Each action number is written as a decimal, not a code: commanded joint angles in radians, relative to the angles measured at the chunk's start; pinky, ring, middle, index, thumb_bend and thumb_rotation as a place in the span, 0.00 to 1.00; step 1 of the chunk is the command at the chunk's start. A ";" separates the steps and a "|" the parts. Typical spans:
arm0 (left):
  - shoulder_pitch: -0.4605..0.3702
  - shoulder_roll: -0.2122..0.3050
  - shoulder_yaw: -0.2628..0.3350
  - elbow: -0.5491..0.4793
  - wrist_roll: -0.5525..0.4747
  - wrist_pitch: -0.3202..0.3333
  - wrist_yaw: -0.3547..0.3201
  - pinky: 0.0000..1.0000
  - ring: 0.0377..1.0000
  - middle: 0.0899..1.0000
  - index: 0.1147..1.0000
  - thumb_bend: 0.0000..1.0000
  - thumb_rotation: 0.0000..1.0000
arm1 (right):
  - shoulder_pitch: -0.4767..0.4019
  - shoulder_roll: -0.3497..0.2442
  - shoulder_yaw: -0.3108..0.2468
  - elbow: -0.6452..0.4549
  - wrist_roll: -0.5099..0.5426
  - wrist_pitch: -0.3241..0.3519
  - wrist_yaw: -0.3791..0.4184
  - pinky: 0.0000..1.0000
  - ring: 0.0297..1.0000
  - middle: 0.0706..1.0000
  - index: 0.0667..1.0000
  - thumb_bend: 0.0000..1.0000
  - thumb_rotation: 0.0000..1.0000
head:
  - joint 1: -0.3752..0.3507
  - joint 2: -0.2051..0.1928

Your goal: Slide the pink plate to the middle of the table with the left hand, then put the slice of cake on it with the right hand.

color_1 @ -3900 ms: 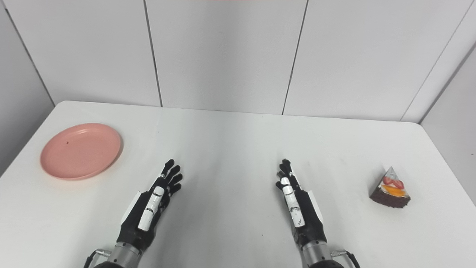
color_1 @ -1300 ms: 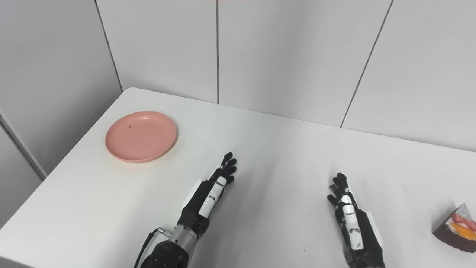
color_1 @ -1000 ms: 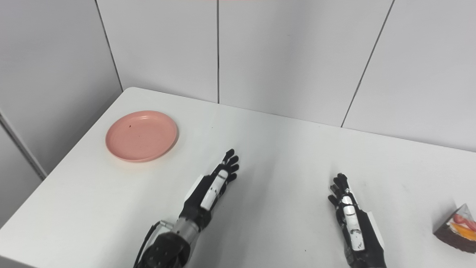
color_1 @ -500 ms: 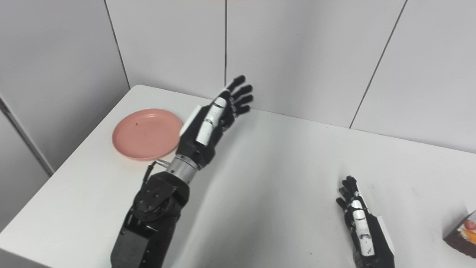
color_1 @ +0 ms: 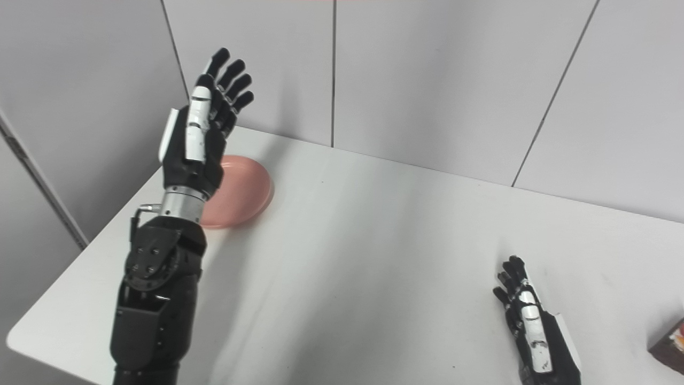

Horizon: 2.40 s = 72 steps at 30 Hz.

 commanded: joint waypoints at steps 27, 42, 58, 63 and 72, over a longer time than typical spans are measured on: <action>-0.048 0.092 0.203 0.176 -0.055 -0.146 0.167 0.94 0.95 0.95 0.95 0.38 1.00 | -0.006 -0.042 -0.032 0.051 0.008 0.030 0.001 1.00 1.00 1.00 1.00 0.22 1.00 | 0.042 0.013; -0.052 0.105 0.215 0.279 -0.084 -0.160 0.201 0.99 0.96 0.96 0.96 0.36 1.00 | -0.002 -0.040 -0.034 0.046 0.011 0.023 0.001 1.00 1.00 1.00 1.00 0.22 1.00 | 0.049 0.021; -0.052 0.125 0.219 0.406 -0.093 -0.186 0.212 0.96 0.97 0.96 0.95 0.35 1.00 | -0.002 -0.046 -0.034 0.034 0.013 0.030 0.004 1.00 1.00 1.00 1.00 0.23 1.00 | 0.058 0.030; -0.050 0.135 0.218 0.444 -0.098 -0.204 0.202 0.95 0.97 0.96 0.95 0.34 1.00 | -0.003 -0.049 -0.034 0.039 0.016 0.032 0.008 1.00 1.00 1.00 1.00 0.23 1.00 | 0.060 0.033; -0.064 0.140 0.217 0.517 -0.122 -0.233 0.205 0.98 0.98 0.97 0.97 0.29 1.00 | -0.017 -0.047 -0.039 0.054 0.014 0.031 0.005 1.00 1.00 1.00 1.00 0.22 1.00 | 0.064 0.029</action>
